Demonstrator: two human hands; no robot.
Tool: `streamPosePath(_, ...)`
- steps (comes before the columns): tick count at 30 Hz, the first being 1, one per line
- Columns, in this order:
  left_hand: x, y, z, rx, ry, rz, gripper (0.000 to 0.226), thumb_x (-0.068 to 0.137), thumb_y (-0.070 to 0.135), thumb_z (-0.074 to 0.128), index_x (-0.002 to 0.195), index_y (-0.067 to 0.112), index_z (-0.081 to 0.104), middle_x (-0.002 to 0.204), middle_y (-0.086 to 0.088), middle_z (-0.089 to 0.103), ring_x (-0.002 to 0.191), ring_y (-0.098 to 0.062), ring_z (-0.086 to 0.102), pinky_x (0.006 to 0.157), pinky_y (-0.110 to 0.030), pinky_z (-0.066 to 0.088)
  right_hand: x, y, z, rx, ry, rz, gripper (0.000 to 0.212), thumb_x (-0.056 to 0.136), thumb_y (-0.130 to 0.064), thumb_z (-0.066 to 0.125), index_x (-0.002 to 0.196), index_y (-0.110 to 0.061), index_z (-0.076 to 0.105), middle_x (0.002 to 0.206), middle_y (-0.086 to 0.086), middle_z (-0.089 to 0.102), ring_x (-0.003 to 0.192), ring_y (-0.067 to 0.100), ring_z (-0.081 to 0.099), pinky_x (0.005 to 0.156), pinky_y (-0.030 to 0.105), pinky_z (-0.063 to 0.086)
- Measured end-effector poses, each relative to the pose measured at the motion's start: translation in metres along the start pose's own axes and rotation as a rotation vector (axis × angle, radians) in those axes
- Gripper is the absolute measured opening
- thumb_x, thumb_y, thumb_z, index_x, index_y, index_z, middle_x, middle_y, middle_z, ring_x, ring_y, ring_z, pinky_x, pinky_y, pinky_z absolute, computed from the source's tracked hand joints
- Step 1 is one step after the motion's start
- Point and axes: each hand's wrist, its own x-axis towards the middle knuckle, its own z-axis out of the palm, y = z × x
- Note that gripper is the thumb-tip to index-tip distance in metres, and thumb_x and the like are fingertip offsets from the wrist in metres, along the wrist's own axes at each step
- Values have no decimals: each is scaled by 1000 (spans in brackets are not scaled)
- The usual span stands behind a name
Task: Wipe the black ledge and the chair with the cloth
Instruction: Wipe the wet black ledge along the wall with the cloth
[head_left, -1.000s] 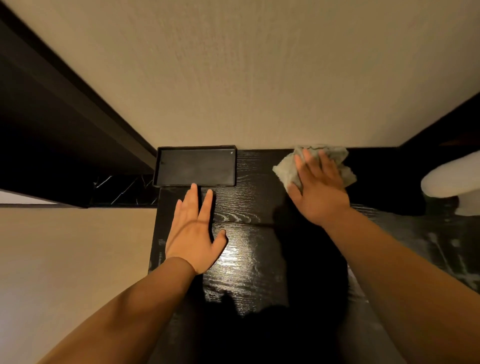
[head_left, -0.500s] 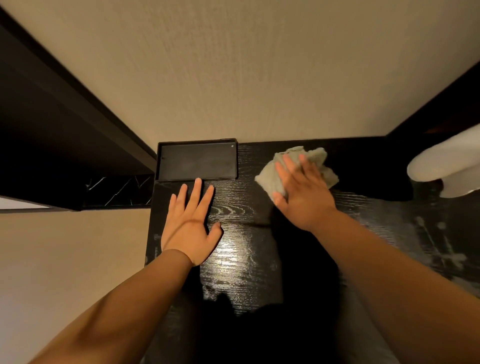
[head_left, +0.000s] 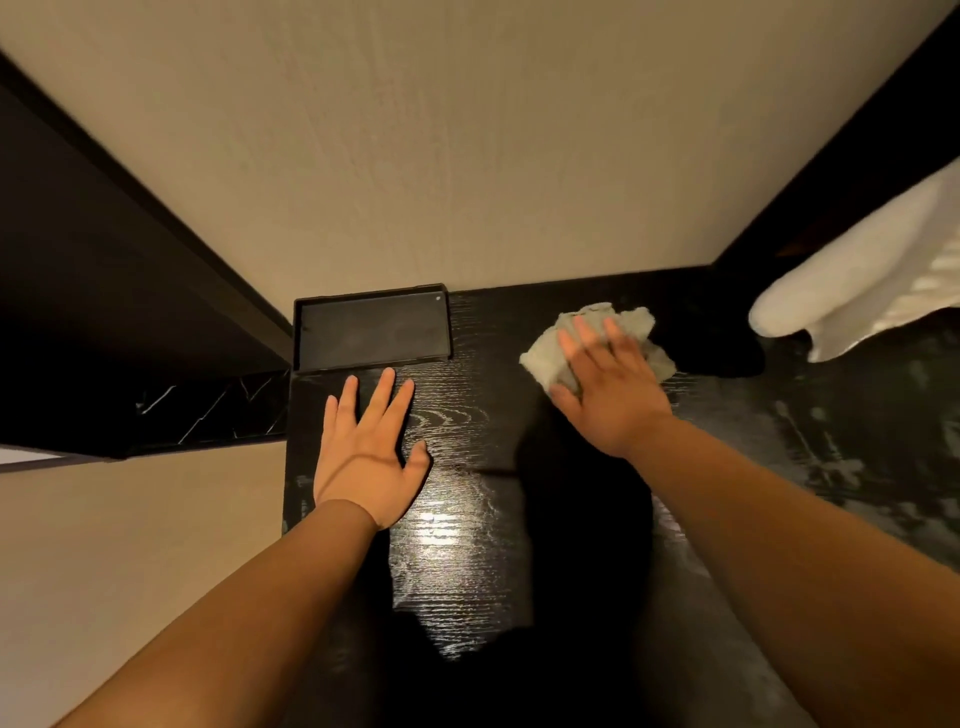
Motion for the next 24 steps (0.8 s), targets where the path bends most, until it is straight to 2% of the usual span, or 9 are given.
streamPosePath(5,-2,4,1,-3,17,-17,82,90,63,25,167,38,10,175,9,1,160,-33,-8,130,-52,-4,-14,-14,3,75,-51,200,78,99,-58,17,162,-18,-6,169,6,-14,154,40,-18,125,57,-5)
streamPosePath(7,-1,6,2,10,14,-33,82,90,61,28,167,37,10,176,8,0,160,-34,-7,130,-53,-3,-21,-40,7,64,-69,145,82,95,-58,13,163,-14,0,170,11,-8,154,43,-15,124,61,-1)
streamPosePath(10,-1,11,3,7,9,-39,80,95,56,37,167,32,12,176,5,0,161,-34,-5,129,-57,-1,-41,-68,14,100,-44,20,81,93,-59,24,162,-16,22,171,10,11,155,43,1,124,59,8)
streamPosePath(12,0,16,3,-31,12,-61,78,97,54,41,167,30,15,176,4,2,161,-33,-3,129,-58,-1,-49,-64,14,80,-15,-31,80,94,-62,26,162,-22,22,171,5,13,156,37,5,125,56,10)
streamPosePath(14,2,27,2,-72,17,-73,76,98,54,41,166,28,18,176,1,6,161,-33,-1,128,-59,-1,-49,-42,14,6,-31,-45,83,92,-70,20,163,-28,12,172,1,5,157,34,1,126,53,6)
streamPosePath(16,5,45,1,-57,30,5,77,96,56,39,165,27,23,175,-3,12,160,-35,6,128,-60,4,-45,-13,13,-75,-42,-5,88,89,-75,13,164,-29,8,172,3,3,156,35,1,126,50,5)
streamPosePath(19,18,84,4,-61,39,133,78,94,59,37,164,28,26,173,-6,19,158,-36,13,128,-58,11,-47,29,11,-38,-16,139,89,88,-79,17,163,-31,11,172,3,6,156,32,6,126,49,10)
streamPosePath(21,30,110,9,-96,40,92,76,96,61,36,165,34,21,175,-2,13,160,-34,7,128,-59,5,-47,35,13,27,0,216,88,88,-78,20,162,-32,10,171,2,5,157,31,3,126,51,10)
streamPosePath(24,45,133,17,-81,51,-35,76,97,64,31,166,38,11,176,3,1,160,-32,-2,126,-65,-2,-47,9,14,116,49,255,82,92,-65,31,162,-25,16,170,6,7,155,37,-1,126,55,6)
